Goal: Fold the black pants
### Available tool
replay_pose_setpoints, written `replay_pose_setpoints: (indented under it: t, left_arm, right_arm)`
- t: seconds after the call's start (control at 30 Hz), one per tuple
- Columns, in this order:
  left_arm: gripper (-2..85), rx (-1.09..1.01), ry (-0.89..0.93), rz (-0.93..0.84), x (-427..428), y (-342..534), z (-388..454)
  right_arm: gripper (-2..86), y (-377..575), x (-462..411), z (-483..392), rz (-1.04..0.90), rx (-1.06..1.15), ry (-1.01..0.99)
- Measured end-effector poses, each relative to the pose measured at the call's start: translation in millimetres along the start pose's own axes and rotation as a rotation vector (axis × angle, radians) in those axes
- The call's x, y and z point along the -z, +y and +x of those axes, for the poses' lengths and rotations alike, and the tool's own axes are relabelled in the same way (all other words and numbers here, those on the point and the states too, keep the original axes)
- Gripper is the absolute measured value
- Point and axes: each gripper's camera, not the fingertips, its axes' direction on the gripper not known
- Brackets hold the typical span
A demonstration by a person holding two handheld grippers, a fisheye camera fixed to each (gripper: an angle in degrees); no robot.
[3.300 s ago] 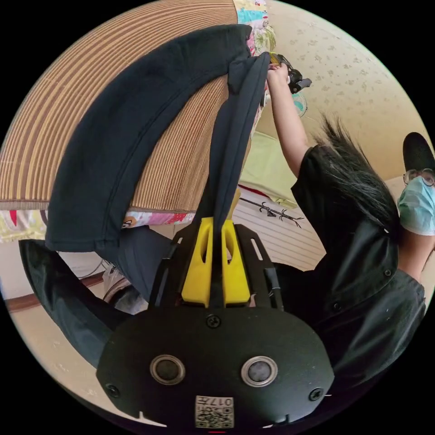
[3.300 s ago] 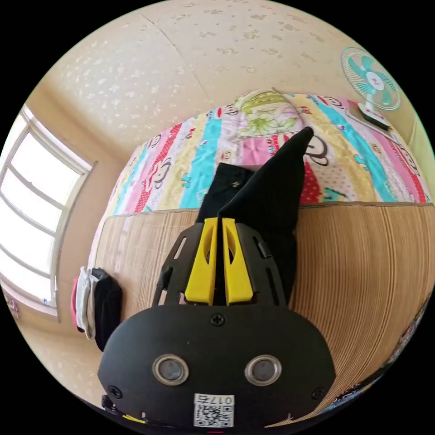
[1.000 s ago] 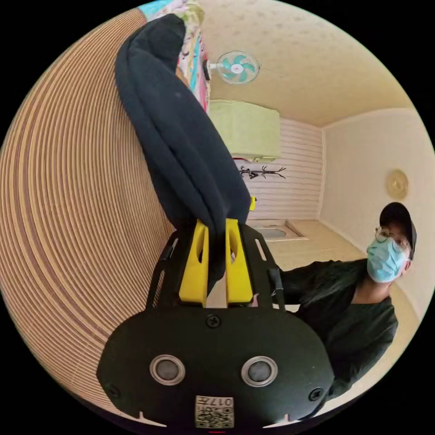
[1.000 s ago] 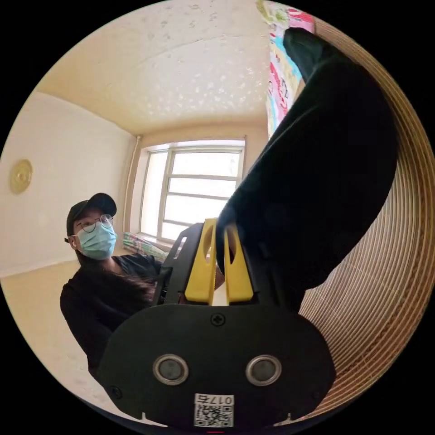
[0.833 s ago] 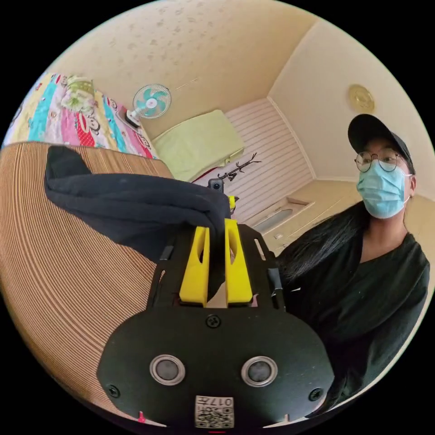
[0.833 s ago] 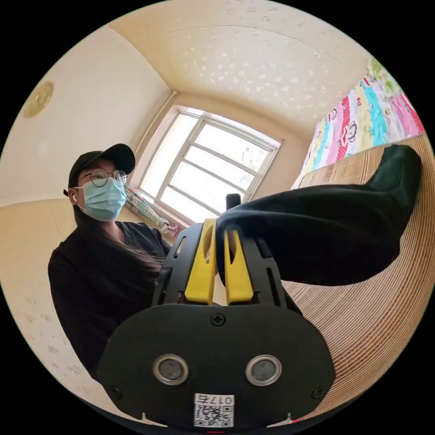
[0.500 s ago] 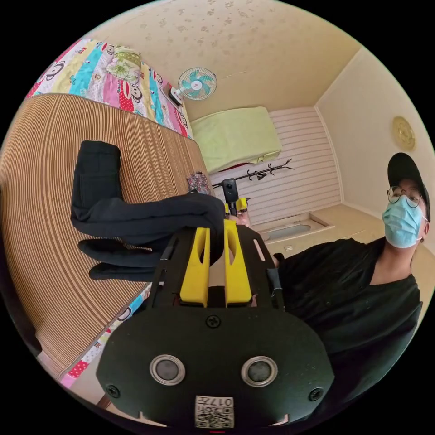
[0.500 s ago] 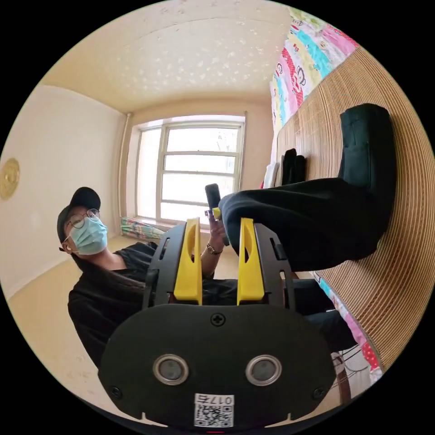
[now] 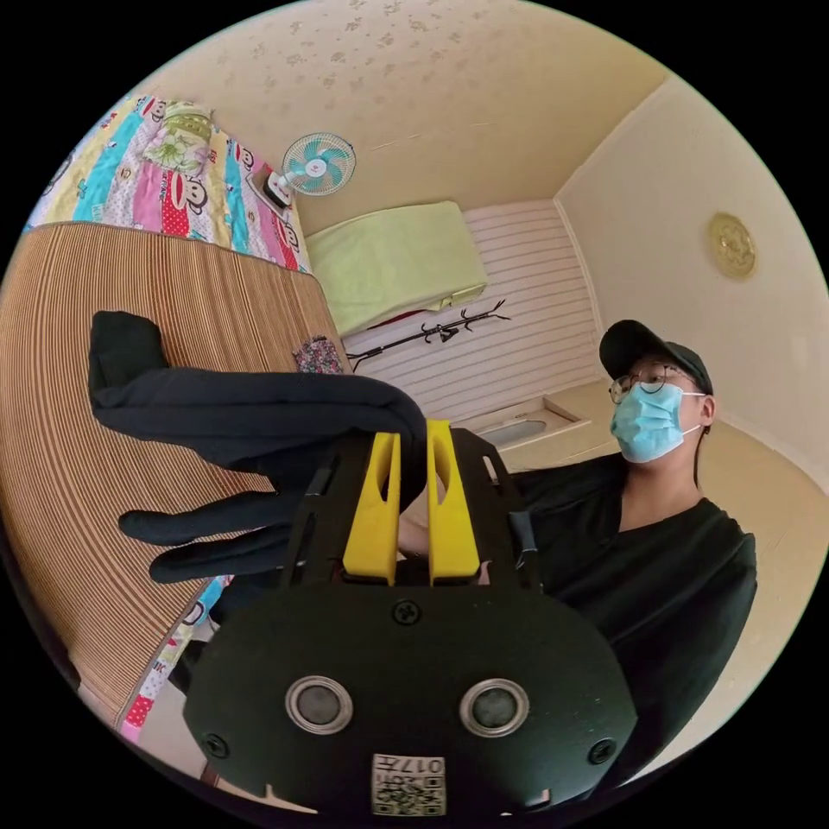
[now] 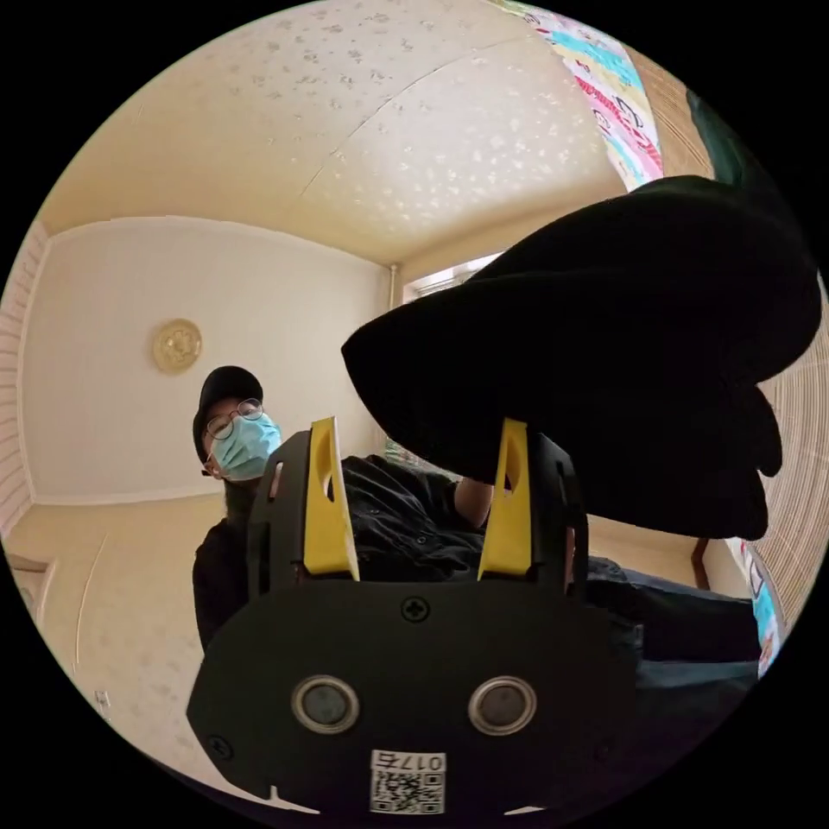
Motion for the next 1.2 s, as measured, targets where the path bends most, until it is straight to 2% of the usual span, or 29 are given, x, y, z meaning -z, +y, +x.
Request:
replay_pose_setpoints:
  t: [0.13, 0.2, 0.3, 0.37, 0.43, 0.5, 0.57, 0.7, 0.83, 1.03, 1.2]
  left_arm:
    - [5.0, -0.040, 0.041, -0.017, -11, -3, 26]
    - [5.0, -0.081, 0.039, -0.023, -12, -8, 42]
    - [5.0, -0.153, 0.059, 0.008, -10, -14, 68]
    - [5.0, -0.192, 0.079, 0.045, -9, -14, 81]
    - [5.0, -0.206, 0.082, 0.063, -10, -14, 85]
    - [5.0, -0.213, 0.088, 0.068, -15, -12, 86]
    - [5.0, -0.208, 0.080, 0.044, -28, -9, 85]
    - [5.0, -0.194, 0.054, -0.009, -51, 1, 79]
    - [5.0, -0.176, 0.066, -0.013, -63, 14, 69]
    - [5.0, -0.187, 0.059, -0.063, -77, 24, 61]
    - [5.1, -0.189, 0.115, -0.004, -70, 36, 48]
  right_arm:
    - [20.8, -25, -26, -31, 0.019, 0.197, -0.213]
    - [19.7, -39, -35, -57, -0.010, 0.249, -0.251]
    - [19.4, -55, -52, -110, -0.101, 0.316, -0.126]
    - [19.4, -56, -68, -138, -0.188, 0.257, 0.164]
    - [20.3, -48, -76, -144, -0.211, 0.220, 0.324]
    - [21.2, -39, -79, -136, -0.217, 0.215, 0.253]
    - [21.6, -30, -78, -108, -0.189, 0.176, 0.060]
    - [22.3, -24, -88, -61, -0.178, 0.091, -0.008]
    - [22.3, -24, -102, -25, -0.145, 0.041, -0.210]
    - [22.5, -44, -142, -15, -0.216, 0.041, -0.248]
    - [20.4, -61, -183, -33, -0.298, 0.218, -0.188]
